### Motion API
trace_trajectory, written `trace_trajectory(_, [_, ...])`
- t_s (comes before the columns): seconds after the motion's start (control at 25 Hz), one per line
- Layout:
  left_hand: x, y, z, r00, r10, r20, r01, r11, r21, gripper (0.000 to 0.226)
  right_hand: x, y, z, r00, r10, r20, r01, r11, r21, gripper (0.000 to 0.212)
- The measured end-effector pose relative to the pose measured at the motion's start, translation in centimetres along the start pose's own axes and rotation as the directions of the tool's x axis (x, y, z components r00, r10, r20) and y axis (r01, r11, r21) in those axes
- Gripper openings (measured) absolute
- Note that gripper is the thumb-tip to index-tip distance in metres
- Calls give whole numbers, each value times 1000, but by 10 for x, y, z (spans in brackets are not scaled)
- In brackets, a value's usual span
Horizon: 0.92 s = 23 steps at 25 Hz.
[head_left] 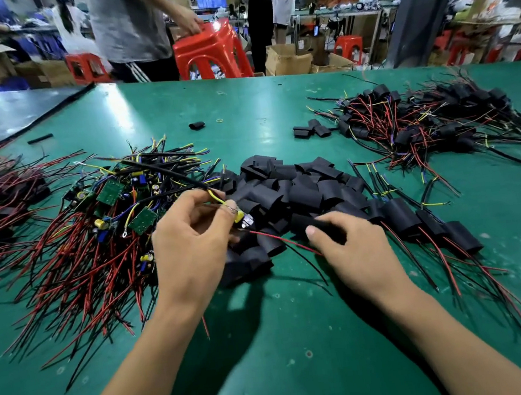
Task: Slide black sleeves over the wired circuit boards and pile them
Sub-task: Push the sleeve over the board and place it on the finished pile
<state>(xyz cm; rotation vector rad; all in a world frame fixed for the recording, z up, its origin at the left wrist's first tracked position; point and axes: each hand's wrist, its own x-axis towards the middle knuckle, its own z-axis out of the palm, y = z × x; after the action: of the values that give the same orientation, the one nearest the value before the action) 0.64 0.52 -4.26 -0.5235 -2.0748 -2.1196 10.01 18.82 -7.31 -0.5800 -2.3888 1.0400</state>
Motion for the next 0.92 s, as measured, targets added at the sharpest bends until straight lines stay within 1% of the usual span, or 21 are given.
trace_trajectory(0.04, [2, -1, -2, 999, -4, -35, 4, 1000, 5, 7, 2, -2, -1, 999, 48, -22, -44, 984, 174, 9])
trace_trajectory(0.08, [3, -3, -4, 998, -15, -63, 15, 1000, 14, 7, 5, -3, -3, 994, 109, -24, -93, 927, 364, 8])
trace_trajectory(0.12, [4, -4, -5, 996, -31, -82, 33, 999, 17, 6, 8, -5, -5, 984, 174, -22, -139, 850, 508, 12])
trace_trajectory(0.2, [5, -6, -4, 990, -93, -103, 91, 996, -27, 6, 13, -6, -11, 954, 298, -10, -215, 711, 670, 18])
trace_trajectory(0.28, [5, -6, -1, 975, -202, -93, 181, 964, -194, 4, 16, -5, -16, 920, 391, 25, -263, 567, 781, 20])
trace_trajectory(0.36, [6, -6, 3, 945, -325, -36, 285, 871, -400, 7, 17, -3, -19, 900, 434, 38, -261, 466, 845, 15])
trace_trajectory(0.4, [6, -6, 4, 930, -368, -3, 326, 828, -456, 9, 18, -2, -20, 897, 440, 34, -246, 435, 866, 13])
trace_trajectory(0.48, [6, -6, 7, 912, -407, 49, 378, 787, -488, 11, 20, 0, -21, 898, 437, 42, -225, 378, 898, 8])
trace_trajectory(0.56, [5, -5, 9, 905, -419, 67, 397, 779, -485, 9, 22, 0, -22, 901, 429, 62, -221, 333, 916, 7])
trace_trajectory(0.64, [5, -6, 8, 901, -430, 56, 401, 776, -487, 4, 22, 1, -22, 905, 419, 67, -215, 317, 924, 7])
trace_trajectory(0.76, [8, -8, 3, 883, -469, 19, 408, 746, -526, 6, 22, 2, -21, 900, 432, 61, -215, 317, 924, 9])
trace_trajectory(0.84, [10, -9, 2, 864, -504, -3, 419, 721, -552, 8, 22, 3, -21, 900, 430, 68, -226, 327, 918, 15])
trace_trajectory(0.92, [11, -10, 1, 848, -529, -23, 421, 700, -577, 10, 21, 4, -19, 911, 401, 93, -241, 337, 910, 26])
